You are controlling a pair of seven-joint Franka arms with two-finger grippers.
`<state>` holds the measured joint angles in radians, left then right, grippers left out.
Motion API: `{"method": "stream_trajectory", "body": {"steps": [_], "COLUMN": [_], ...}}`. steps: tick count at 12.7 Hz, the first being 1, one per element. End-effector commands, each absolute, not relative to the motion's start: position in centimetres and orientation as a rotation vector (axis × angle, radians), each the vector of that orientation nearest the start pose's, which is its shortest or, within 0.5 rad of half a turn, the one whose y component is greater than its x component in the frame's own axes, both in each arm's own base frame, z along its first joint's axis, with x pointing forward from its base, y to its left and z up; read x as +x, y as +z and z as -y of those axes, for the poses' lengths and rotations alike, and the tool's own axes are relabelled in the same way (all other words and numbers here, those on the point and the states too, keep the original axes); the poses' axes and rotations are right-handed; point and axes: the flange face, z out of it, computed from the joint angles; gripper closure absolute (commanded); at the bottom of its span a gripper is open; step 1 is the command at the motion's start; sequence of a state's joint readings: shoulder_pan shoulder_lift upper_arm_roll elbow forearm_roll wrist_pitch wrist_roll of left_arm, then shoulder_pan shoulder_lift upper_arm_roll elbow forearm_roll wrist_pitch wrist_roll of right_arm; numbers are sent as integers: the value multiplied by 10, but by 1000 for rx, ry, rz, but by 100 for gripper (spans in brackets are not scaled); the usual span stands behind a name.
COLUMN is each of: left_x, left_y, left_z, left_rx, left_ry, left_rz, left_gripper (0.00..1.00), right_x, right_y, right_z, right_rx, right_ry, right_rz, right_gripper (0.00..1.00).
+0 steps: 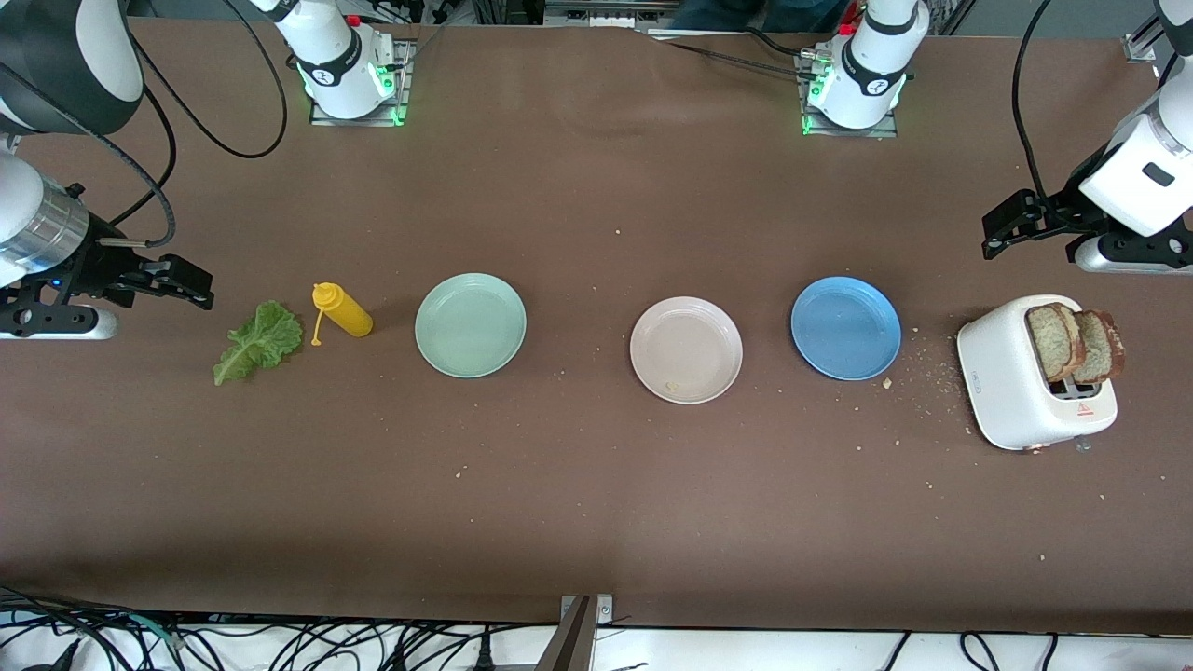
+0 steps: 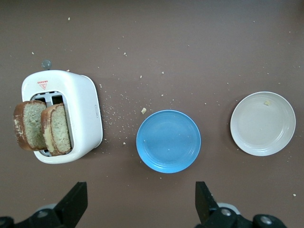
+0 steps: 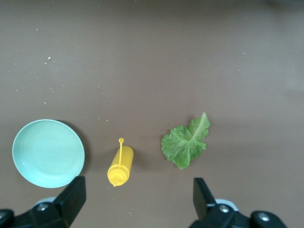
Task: Make sandwich in beige plate with both arms
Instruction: 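Lower the left gripper onto a bread slice in the toaster and grasp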
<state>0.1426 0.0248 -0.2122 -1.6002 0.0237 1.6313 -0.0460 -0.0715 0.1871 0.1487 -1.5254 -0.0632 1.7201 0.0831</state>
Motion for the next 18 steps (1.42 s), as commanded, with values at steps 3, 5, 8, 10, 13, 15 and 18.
{"method": "stream_trajectory", "body": {"steps": [3,5,8,10,13,15,18], "left_x": [567,567,571,575,604,618,636], "left_y": [607,608,600,594,580,562,532], "left_z": [35,37,41,39,15,-3,-38], "left_rx": [-3114,-3108,-3110,-3116,-3134,-3143,-2998], "left_ry": [-13,-16,7,17,28,60,4], "left_rz": [-76,-81,-91,-94,-68,-79,-76], "left_gripper": [0,0,0,0,0,0,0], "right_x": [619,619,619,619,619,619,619], "right_y": [551,551,551,551,551,551,551], "right_z": [-36,-36,-36,-36,-35,-35,-35], "right_rx": [-3188,-3188,-3188,-3188,-3188,-3188,-3188], "right_ry": [-35,-34,-32,-32,-32,-32,-32], "right_rz": [-6,-3,-6,-6,-6,-8,-8], "right_gripper": [0,0,0,0,0,0,0]}}
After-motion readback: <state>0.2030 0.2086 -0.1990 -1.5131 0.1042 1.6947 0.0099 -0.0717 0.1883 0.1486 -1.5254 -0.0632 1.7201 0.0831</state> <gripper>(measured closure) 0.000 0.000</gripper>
